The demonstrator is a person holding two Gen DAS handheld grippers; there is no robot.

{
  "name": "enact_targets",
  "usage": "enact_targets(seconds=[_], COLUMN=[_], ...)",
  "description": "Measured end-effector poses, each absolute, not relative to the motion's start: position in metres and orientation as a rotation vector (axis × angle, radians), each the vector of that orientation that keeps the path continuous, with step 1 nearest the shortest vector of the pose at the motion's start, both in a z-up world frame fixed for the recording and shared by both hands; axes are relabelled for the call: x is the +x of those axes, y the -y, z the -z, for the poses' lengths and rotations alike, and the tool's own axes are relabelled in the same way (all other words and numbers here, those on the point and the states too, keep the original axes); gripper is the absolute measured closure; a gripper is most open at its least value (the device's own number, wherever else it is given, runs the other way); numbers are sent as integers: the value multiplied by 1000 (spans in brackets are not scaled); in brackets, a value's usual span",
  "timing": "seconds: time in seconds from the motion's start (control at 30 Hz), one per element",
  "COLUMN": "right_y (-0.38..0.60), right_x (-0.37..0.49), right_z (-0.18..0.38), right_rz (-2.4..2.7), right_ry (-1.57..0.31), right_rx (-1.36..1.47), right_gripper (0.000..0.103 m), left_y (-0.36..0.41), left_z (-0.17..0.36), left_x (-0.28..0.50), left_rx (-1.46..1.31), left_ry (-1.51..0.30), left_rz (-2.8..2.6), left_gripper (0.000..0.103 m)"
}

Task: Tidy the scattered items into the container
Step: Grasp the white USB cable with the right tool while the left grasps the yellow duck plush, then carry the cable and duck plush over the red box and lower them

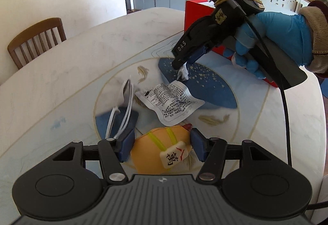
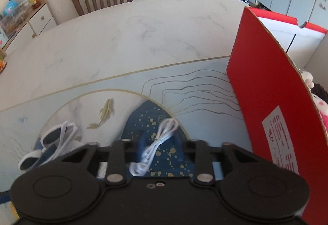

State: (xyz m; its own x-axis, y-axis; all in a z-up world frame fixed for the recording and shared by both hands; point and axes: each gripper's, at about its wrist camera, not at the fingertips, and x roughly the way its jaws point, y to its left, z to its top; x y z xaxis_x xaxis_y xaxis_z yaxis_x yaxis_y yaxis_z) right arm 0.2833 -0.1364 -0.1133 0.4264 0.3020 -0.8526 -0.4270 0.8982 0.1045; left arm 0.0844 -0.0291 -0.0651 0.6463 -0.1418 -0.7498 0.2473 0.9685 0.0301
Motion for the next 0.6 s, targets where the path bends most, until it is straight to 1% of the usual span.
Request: enact_targets(seconds=[0.27, 0.5, 0.53, 0.57, 0.6], right_y=[158, 185, 190, 195, 200], right_x=[256, 224, 220, 216, 213], right_z=[105, 55, 45, 36, 26], right_rz=[-501, -567, -575, -581, -587], right_ry=[-1027, -943, -923, -899, -877], right_rx=[-118, -52, -42, -35, -28], right_gripper=[0, 0, 41, 44, 54], left_y=[25, 29, 30, 32, 33], left_z=[58, 33, 28, 24, 20], left_x=[70, 68, 69, 69, 71], left_rx=[96, 68, 66, 64, 67], left_ry=[-820, -764, -753, -743, -733], left_rz=[194, 212, 217, 222, 227], left_gripper=[45, 45, 45, 45, 45])
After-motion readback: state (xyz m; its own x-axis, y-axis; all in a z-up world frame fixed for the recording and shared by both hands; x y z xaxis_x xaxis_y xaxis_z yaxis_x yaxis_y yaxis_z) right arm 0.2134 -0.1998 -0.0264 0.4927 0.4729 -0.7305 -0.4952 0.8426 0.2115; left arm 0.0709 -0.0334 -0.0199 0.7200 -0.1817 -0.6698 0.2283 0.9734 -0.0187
